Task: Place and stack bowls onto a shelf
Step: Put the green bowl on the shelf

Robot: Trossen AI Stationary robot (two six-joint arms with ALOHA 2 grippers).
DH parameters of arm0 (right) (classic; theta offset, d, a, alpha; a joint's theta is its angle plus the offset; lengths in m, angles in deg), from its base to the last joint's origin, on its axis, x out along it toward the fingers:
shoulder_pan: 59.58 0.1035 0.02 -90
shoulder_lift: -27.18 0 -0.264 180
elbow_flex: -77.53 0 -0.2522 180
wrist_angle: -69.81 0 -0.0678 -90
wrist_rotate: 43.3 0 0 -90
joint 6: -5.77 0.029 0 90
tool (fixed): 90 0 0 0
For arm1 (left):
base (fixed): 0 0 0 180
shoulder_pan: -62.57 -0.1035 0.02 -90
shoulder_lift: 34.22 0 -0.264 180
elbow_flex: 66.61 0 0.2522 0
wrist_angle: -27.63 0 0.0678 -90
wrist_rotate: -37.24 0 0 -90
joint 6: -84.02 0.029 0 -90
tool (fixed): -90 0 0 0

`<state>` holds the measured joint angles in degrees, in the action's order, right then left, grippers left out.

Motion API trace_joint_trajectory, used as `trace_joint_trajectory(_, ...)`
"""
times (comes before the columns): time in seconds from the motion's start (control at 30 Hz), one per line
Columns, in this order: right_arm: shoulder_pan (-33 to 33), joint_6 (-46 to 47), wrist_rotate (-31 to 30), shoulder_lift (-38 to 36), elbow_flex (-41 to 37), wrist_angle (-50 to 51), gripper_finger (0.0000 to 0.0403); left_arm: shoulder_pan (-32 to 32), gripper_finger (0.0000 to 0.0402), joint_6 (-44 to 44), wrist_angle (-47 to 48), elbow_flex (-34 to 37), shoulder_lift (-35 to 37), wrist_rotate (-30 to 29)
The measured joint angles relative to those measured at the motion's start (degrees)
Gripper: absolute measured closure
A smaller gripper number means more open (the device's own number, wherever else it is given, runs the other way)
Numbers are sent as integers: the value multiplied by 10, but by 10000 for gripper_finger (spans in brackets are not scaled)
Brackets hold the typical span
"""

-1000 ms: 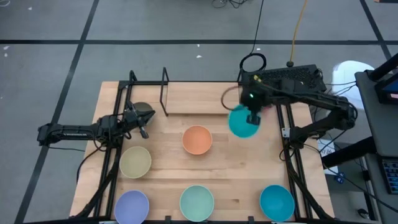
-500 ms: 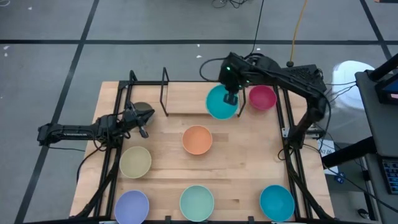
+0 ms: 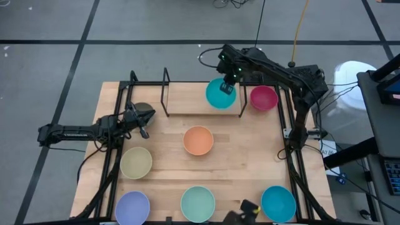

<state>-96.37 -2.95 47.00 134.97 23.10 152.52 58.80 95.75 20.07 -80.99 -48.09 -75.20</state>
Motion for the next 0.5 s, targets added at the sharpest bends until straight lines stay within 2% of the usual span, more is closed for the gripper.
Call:
trace_joint_trajectory(0.13, -23, 6, 3, 17, 0, 7, 403, 0, 376, 0, 0, 0, 0, 0)
trace_joint_trajectory(0.23, -34, 16, 30, 26, 0, 13, 403, 0, 376, 0, 0, 0, 0, 0)
trace_joint_trajectory(0.5, -51, 20, 30, 31, 0, 28, 403, 0, 376, 0, 0, 0, 0, 0)
